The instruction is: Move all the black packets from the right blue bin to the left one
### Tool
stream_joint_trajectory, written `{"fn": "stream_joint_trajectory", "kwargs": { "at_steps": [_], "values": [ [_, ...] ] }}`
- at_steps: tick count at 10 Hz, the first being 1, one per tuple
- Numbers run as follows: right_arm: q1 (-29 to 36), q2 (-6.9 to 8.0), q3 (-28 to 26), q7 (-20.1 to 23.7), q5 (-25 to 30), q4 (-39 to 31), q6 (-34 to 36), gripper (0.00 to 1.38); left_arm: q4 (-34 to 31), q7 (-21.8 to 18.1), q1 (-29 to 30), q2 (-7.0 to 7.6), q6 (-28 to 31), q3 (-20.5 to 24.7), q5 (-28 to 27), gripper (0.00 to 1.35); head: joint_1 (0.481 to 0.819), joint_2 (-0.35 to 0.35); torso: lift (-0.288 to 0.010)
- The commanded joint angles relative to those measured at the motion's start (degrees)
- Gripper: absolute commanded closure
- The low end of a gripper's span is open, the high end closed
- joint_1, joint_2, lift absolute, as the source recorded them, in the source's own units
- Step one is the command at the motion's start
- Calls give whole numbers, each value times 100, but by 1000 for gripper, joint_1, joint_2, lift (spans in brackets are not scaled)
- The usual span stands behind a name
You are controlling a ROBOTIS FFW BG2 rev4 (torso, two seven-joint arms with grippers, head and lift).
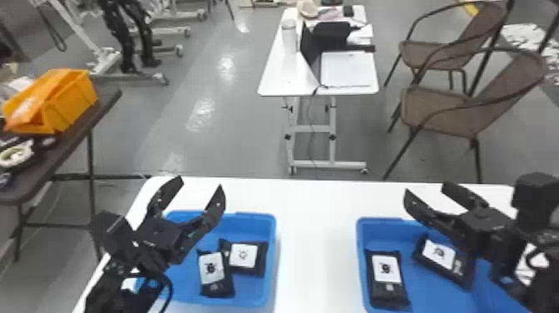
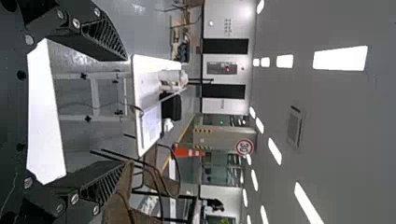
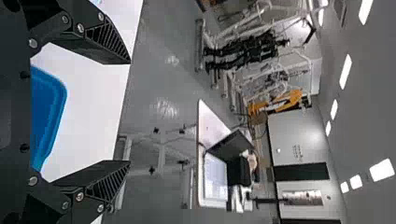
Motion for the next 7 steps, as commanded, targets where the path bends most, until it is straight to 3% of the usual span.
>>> {"fn": "stream_joint_trajectory", "kwargs": {
  "at_steps": [1,3,7],
  "values": [
    [368,22,-76,-294,16,-27,-257,288,-6,-94,-144,-15,-246,-11,92,180,695,83,0],
    [456,22,-182,-409,262,289,-371,288,-6,-94,-144,-15,-307,15,224,180,695,56,0],
    [596,75,-349,-1059,288,1168,-977,288,-14,-86,-170,-15,-386,-3,285,174,695,7,0]
  ]
}}
